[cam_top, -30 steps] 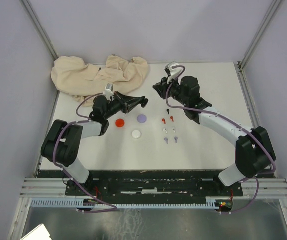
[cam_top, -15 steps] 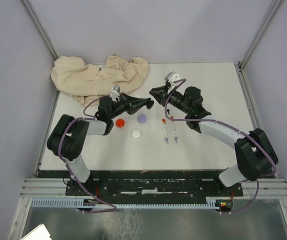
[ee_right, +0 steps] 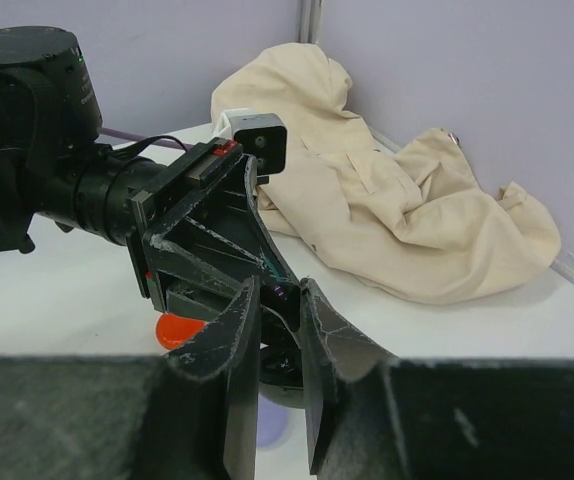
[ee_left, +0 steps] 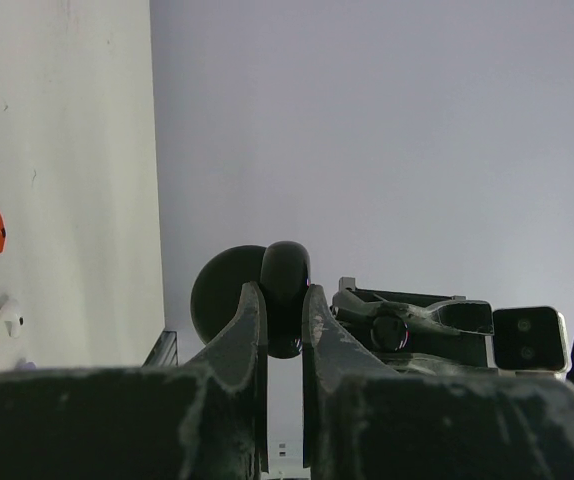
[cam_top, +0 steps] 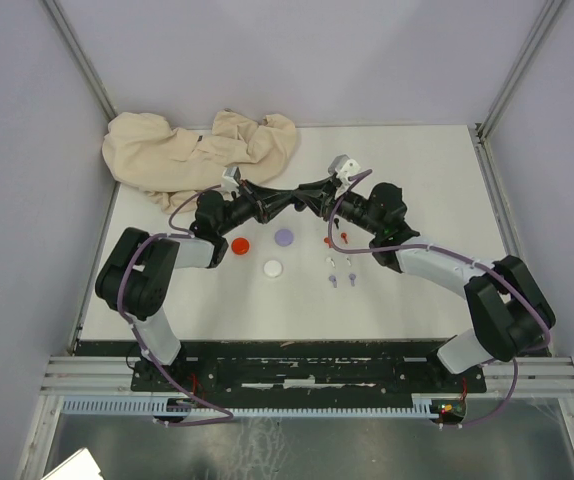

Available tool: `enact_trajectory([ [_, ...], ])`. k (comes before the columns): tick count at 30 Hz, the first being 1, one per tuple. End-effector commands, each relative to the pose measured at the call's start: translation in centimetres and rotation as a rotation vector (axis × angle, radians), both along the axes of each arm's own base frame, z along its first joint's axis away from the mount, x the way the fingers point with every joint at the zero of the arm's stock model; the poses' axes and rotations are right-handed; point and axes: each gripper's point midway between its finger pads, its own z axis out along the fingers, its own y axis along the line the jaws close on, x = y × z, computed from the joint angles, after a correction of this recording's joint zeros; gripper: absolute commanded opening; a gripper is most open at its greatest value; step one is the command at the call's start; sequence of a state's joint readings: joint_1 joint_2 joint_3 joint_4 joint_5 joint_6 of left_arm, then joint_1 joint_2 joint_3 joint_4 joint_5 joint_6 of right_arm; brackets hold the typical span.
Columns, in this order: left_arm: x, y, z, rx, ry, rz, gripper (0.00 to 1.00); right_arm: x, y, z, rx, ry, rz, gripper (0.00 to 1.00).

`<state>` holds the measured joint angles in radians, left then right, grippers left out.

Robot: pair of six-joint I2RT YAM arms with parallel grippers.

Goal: Insert the wireless bluetooth earbuds into the charging case
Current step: Place the earbud in the charging case.

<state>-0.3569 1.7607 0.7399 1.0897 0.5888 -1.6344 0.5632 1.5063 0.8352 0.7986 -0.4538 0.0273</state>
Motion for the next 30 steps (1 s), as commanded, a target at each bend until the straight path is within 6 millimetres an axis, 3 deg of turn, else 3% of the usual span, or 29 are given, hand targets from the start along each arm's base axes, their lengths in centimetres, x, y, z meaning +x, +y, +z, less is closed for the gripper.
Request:
enact_trajectory([
  [1,-0.2,-0.3,2.6,-0.054,-0.068,-0.033,0.03,-0.6,0.5,0.6,0.022,-0.043,0.037,0.02],
  [30,-0.3,-0.1,4.2,-0.071,-0.095,-0.029,0.03,-0.8,0.3,-2.1,-0.017,0.019,0.034,0.02],
])
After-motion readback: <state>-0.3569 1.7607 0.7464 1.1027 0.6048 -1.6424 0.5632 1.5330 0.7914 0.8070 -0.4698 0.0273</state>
